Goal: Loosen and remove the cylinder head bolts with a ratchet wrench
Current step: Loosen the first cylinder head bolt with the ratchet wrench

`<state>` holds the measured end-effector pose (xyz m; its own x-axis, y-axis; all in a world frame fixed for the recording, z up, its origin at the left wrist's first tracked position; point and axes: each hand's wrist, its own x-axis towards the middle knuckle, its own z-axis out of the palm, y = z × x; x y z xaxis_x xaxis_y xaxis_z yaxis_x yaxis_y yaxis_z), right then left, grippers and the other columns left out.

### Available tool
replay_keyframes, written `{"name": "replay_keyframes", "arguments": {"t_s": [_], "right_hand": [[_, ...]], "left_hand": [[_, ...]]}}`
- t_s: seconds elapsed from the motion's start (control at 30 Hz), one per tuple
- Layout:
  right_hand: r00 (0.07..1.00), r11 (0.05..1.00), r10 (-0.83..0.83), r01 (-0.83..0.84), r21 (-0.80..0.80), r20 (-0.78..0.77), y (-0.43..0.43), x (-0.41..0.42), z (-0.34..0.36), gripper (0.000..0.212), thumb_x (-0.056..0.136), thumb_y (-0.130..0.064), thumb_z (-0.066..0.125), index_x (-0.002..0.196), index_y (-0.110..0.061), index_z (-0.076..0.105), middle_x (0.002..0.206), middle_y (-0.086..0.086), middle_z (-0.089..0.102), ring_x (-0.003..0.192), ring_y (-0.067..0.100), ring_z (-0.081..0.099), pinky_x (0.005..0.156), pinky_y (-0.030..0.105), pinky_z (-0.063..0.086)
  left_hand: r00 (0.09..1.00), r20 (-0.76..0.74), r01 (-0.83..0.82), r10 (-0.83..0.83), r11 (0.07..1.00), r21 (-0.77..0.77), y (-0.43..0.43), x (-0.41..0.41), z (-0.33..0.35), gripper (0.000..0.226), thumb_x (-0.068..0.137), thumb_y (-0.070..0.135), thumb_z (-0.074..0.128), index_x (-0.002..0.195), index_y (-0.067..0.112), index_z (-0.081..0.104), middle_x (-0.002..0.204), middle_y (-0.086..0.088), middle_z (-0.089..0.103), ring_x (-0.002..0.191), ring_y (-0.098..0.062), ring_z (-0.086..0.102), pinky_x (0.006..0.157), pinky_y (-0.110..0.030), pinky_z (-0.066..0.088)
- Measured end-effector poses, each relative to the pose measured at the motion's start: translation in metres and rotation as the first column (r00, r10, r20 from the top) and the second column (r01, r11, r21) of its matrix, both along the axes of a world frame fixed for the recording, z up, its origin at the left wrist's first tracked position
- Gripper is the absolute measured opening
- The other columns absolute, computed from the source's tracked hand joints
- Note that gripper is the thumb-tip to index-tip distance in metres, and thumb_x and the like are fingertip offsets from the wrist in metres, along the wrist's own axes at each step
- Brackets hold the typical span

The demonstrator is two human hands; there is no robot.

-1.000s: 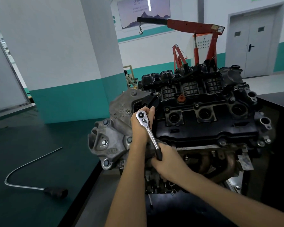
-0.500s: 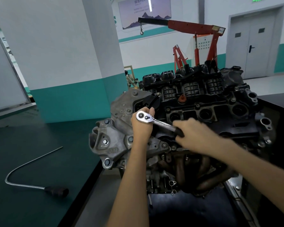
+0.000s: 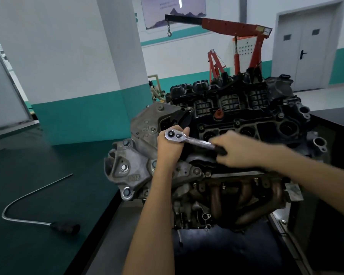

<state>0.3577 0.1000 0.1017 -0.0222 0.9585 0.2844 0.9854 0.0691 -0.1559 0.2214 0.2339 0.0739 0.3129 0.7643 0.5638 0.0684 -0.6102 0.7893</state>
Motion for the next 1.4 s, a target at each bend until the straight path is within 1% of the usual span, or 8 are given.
{"name": "replay_keyframes", "arguments": {"t_s": [0.2, 0.33, 0.57, 0.8, 0.97, 1.13, 1.27, 1.4], "right_hand": [[0.978, 0.985, -0.111, 0.085, 0.149, 0.177, 0.011, 0.009, 0.029, 0.016, 0.080, -0.021, 0.059, 0.074, -0.026, 0.045, 0.064, -0.009, 0.042, 0.055, 0.015, 0.040, 0.057, 0.029, 0.034], [0.965, 0.993, -0.055, 0.081, 0.092, -0.258, -0.007, -0.030, -0.031, 0.028, 0.076, -0.015, 0.063, 0.064, -0.026, 0.040, 0.060, -0.008, 0.047, 0.056, 0.017, 0.051, 0.055, 0.028, 0.040], [0.538, 0.992, 0.115, -0.098, 0.073, -0.835, -0.005, -0.101, -0.079, 0.013, 0.081, -0.003, 0.057, 0.092, -0.009, 0.053, 0.063, 0.004, 0.058, 0.043, 0.016, 0.056, 0.040, 0.023, 0.043], [0.988, 0.999, 0.003, -0.009, -0.041, -0.156, -0.004, -0.011, -0.008, 0.016, 0.079, -0.015, 0.063, 0.072, -0.021, 0.050, 0.061, -0.008, 0.050, 0.048, 0.004, 0.050, 0.048, 0.017, 0.039], [0.977, 0.992, -0.096, 0.078, 0.102, 0.190, 0.010, 0.011, 0.038, 0.021, 0.080, -0.026, 0.061, 0.069, -0.026, 0.043, 0.066, -0.010, 0.043, 0.065, 0.019, 0.046, 0.059, 0.029, 0.036], [0.967, 0.993, -0.099, 0.110, 0.035, -0.235, -0.009, -0.028, -0.023, 0.019, 0.078, -0.020, 0.063, 0.068, -0.022, 0.046, 0.065, -0.003, 0.052, 0.064, 0.022, 0.057, 0.055, 0.029, 0.044], [0.639, 0.989, 0.058, -0.142, -0.043, -0.767, -0.013, -0.090, -0.067, 0.014, 0.080, -0.005, 0.059, 0.088, -0.014, 0.051, 0.057, 0.002, 0.059, 0.043, 0.012, 0.056, 0.044, 0.024, 0.045], [0.572, 0.992, 0.063, -0.126, -0.012, -0.818, -0.011, -0.093, -0.071, 0.012, 0.080, -0.003, 0.057, 0.087, -0.010, 0.051, 0.050, -0.002, 0.055, 0.037, 0.012, 0.051, 0.038, 0.022, 0.040]], "left_hand": [[0.996, 0.080, -0.036, 0.040, 0.998, -0.043, -0.002, 0.001, 0.002, 0.044, 0.091, 0.012, 0.063, 0.053, 0.016, 0.040, 0.051, 0.005, 0.038, 0.054, -0.010, 0.034, 0.059, -0.031, 0.032], [0.993, 0.081, -0.089, 0.090, 0.996, -0.011, 0.000, 0.004, 0.000, 0.042, 0.092, 0.016, 0.061, 0.057, 0.005, 0.041, 0.054, -0.010, 0.038, 0.055, -0.017, 0.033, 0.058, -0.032, 0.029], [0.986, 0.059, -0.157, 0.154, 0.987, 0.044, -0.002, 0.004, -0.001, 0.042, 0.093, 0.022, 0.061, 0.071, -0.013, 0.053, 0.067, -0.031, 0.052, 0.058, -0.020, 0.039, 0.054, -0.028, 0.031], [0.997, -0.017, -0.071, 0.072, 0.997, 0.034, 0.003, 0.003, 0.001, 0.042, 0.091, 0.014, 0.063, 0.055, 0.008, 0.041, 0.047, 0.008, 0.036, 0.050, -0.009, 0.032, 0.054, -0.027, 0.028], [0.996, 0.028, -0.088, 0.087, 0.996, 0.019, 0.001, 0.004, 0.001, 0.038, 0.090, 0.011, 0.063, 0.056, 0.010, 0.046, 0.051, 0.004, 0.042, 0.053, -0.010, 0.038, 0.057, -0.027, 0.034], [0.990, 0.083, -0.114, 0.116, 0.993, -0.026, 0.001, 0.005, 0.000, 0.041, 0.091, 0.016, 0.062, 0.057, -0.002, 0.047, 0.051, -0.006, 0.038, 0.053, -0.015, 0.033, 0.056, -0.030, 0.029], [0.982, 0.105, -0.158, 0.154, 0.987, 0.026, -0.001, 0.005, -0.001, 0.041, 0.092, 0.019, 0.062, 0.067, -0.012, 0.051, 0.060, -0.026, 0.046, 0.057, -0.019, 0.037, 0.056, -0.030, 0.031], [0.985, 0.085, -0.156, 0.153, 0.987, 0.031, -0.001, 0.004, 0.000, 0.039, 0.092, 0.020, 0.063, 0.067, -0.009, 0.055, 0.063, -0.028, 0.054, 0.056, -0.020, 0.041, 0.057, -0.029, 0.034]]}}
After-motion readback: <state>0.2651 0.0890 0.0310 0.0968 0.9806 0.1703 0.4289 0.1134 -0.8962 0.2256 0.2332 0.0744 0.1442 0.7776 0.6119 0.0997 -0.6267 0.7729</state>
